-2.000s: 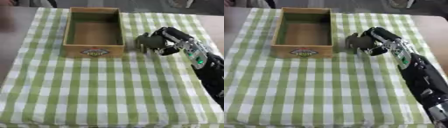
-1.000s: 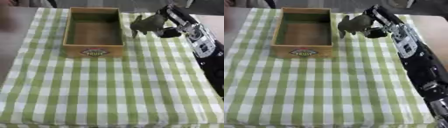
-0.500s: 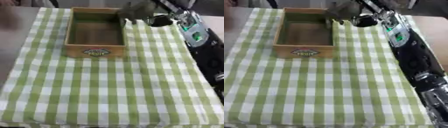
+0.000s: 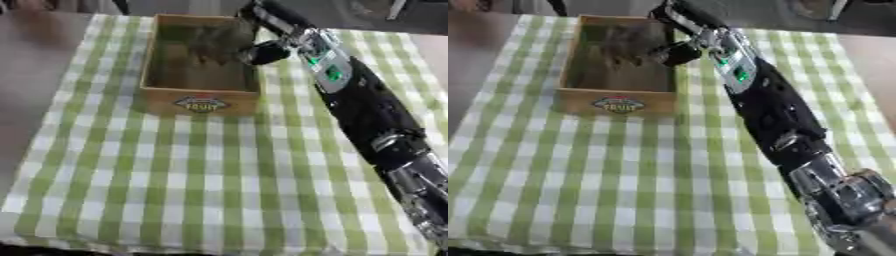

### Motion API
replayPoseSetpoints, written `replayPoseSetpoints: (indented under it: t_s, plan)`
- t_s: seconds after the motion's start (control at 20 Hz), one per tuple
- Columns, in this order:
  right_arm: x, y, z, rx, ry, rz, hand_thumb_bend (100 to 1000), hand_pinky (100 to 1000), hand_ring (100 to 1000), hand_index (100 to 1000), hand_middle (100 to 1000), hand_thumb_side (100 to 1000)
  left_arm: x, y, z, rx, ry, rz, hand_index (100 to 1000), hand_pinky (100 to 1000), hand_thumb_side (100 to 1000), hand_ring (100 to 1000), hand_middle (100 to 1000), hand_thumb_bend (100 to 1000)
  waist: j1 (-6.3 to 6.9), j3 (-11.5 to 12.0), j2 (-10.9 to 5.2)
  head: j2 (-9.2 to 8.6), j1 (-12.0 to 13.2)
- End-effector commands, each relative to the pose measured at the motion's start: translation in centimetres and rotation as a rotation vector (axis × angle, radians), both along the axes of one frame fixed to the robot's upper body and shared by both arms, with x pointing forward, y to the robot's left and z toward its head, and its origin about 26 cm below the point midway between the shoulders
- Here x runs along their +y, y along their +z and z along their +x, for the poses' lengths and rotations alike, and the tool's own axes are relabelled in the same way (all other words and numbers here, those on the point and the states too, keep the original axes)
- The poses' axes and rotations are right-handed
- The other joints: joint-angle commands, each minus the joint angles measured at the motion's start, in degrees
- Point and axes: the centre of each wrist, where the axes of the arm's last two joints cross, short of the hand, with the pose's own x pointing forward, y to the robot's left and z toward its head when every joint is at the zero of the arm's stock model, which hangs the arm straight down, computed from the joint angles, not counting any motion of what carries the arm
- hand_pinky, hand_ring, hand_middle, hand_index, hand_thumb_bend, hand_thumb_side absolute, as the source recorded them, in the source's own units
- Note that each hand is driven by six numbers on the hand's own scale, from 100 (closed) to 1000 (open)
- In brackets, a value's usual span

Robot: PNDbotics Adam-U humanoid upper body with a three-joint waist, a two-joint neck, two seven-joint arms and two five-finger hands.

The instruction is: Pick up objects on the table and place them in the box.

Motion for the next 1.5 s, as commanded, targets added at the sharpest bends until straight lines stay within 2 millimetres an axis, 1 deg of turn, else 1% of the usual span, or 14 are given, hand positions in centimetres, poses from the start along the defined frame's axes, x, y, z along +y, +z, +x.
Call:
replayPoseSetpoints:
  t_s: [0.05,0.2,0.3,0.4,0.5,0.55,0.8,0.9,0.95,1.1,1.3,1.35,1.4,1.5]
  plan:
    - [0.8,0.3,0.4,-0.013,-0.002,-0.041,100,477,471,495,314,152,-0.4,0.7,0.0,-0.024,-0.03,0.01,566,555,608,588,513,222,0.45,0.6,-0.94,0.34,-0.8]
    - [1.1,-0.9,0.6,0.001,-0.012,-0.067,100,511,522,557,377,205,-0.4,0.8,0.0,-0.024,-0.036,0.012,566,555,608,588,513,221,0.49,1.3,-0.85,0.34,-1.2]
    - [1.3,-1.3,0.7,0.004,-0.012,-0.088,100,555,593,666,455,274,-0.4,0.8,0.0,-0.025,-0.036,0.011,566,555,609,588,513,221,0.5,1.5,-0.81,0.34,-1.2]
    - [1.3,-1.8,0.7,0.018,0.001,-0.122,100,624,707,779,558,383,-0.4,0.8,0.0,-0.026,-0.037,0.011,566,555,609,588,512,221,0.5,1.4,-0.8,0.34,-1.1]
    - [1.2,-2.2,0.7,0.045,0.023,-0.166,117,690,780,845,649,462,-0.4,0.8,0.0,-0.026,-0.037,0.011,566,555,609,588,512,220,0.51,1.3,-0.82,0.34,-1.0]
    - [1.1,-2.2,0.8,0.058,0.033,-0.183,140,730,815,871,709,498,-0.4,0.8,0.0,-0.026,-0.036,0.012,566,555,609,588,512,219,0.52,1.2,-0.84,0.34,-0.9]
    - [0.3,-1.7,0.9,0.082,0.051,-0.203,244,867,930,943,867,606,-0.4,0.7,0.0,-0.024,-0.032,0.012,566,555,610,587,512,217,0.66,0.8,-0.88,0.34,-0.7]
    - [0.1,-1.4,0.9,0.079,0.056,-0.199,293,894,955,964,902,629,-0.3,0.7,0.0,-0.025,-0.031,0.012,566,555,610,587,512,217,0.71,0.6,-0.88,0.34,-0.6]
    - [-0.1,-1.2,0.9,0.079,0.059,-0.2,279,904,962,969,912,640,-0.3,0.7,0.0,-0.025,-0.031,0.013,566,555,610,587,512,217,0.73,0.5,-0.88,0.34,-0.6]
    - [-0.8,-0.6,0.9,0.077,0.053,-0.194,323,917,972,979,928,656,-0.3,0.7,0.0,-0.024,-0.028,0.013,566,555,611,587,512,216,0.76,0.2,-0.87,0.34,-0.3]
    - [-1.9,0.3,0.8,0.057,0.017,-0.151,318,920,978,983,937,676,-0.2,0.7,-0.1,-0.025,-0.023,0.014,566,555,611,587,512,216,0.76,-0.1,-0.86,0.34,0.0]
    - [-2.1,0.6,0.8,0.047,0.007,-0.134,259,918,978,982,939,743,-0.2,0.7,-0.1,-0.025,-0.022,0.014,566,555,611,587,512,215,0.76,-0.2,-0.86,0.34,0.1]
    - [-2.3,0.9,0.8,0.035,-0.002,-0.113,308,917,977,982,933,671,-0.2,0.7,-0.1,-0.025,-0.021,0.014,566,555,611,587,512,215,0.75,-0.3,-0.85,0.34,0.2]
    - [-2.8,1.6,0.6,0.007,-0.014,-0.069,294,912,973,980,927,661,-0.1,0.7,-0.1,-0.024,-0.018,0.014,566,555,612,587,512,214,0.74,-0.5,-0.85,0.34,0.4]
